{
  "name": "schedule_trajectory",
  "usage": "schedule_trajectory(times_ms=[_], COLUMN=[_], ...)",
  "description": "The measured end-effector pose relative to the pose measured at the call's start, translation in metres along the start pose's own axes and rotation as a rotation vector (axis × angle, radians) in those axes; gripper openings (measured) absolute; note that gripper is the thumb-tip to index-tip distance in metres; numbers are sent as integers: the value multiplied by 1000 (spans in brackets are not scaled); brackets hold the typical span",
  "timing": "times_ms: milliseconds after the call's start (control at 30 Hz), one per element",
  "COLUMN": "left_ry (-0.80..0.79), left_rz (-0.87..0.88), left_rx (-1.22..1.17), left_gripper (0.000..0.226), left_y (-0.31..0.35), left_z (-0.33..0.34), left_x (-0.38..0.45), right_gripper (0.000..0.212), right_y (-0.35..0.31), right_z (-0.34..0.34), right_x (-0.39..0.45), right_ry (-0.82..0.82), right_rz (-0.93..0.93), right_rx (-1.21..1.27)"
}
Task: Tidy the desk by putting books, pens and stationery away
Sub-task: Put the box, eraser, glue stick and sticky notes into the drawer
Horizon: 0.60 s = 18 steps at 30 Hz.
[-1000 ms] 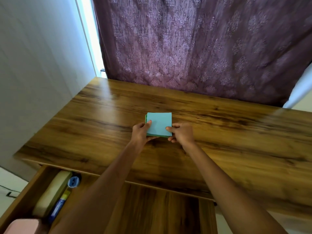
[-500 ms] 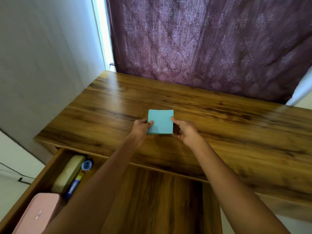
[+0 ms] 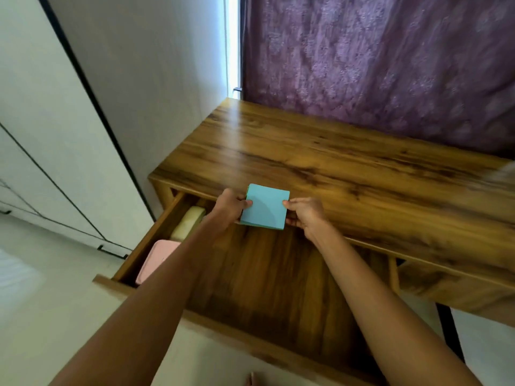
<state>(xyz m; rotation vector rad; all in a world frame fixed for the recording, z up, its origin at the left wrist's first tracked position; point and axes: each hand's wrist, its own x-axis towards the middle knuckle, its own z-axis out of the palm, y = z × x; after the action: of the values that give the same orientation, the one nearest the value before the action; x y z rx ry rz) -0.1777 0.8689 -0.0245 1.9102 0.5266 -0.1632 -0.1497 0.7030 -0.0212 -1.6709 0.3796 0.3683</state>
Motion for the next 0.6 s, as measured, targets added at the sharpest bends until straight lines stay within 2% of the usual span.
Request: schedule_trajectory(times_ms=[100,200,400,500,600], left_ry=[40,37,-122,-162,-136], left_rz=[14,-13,-96,-41,54], left_rx=[109,122,174,259,417], left_gripper=[32,33,40,48,56], left_y=[-16,-27,-46,-62,-80], left_z=[-17,-33,-58,-64,-69], left_x=[-17,-27,-33,-27,-19], right_gripper=[4,19,10,9,15], right_y=[14,24,46,58,73], right_z=[21,36,62,73,87], right_x=[-19,-30,-36,-39,-45], right_ry=[-14,-30,7,33,47], right_rz=[19,33,99,132,172], right_rx=[-9,-49,-139,-149,-158])
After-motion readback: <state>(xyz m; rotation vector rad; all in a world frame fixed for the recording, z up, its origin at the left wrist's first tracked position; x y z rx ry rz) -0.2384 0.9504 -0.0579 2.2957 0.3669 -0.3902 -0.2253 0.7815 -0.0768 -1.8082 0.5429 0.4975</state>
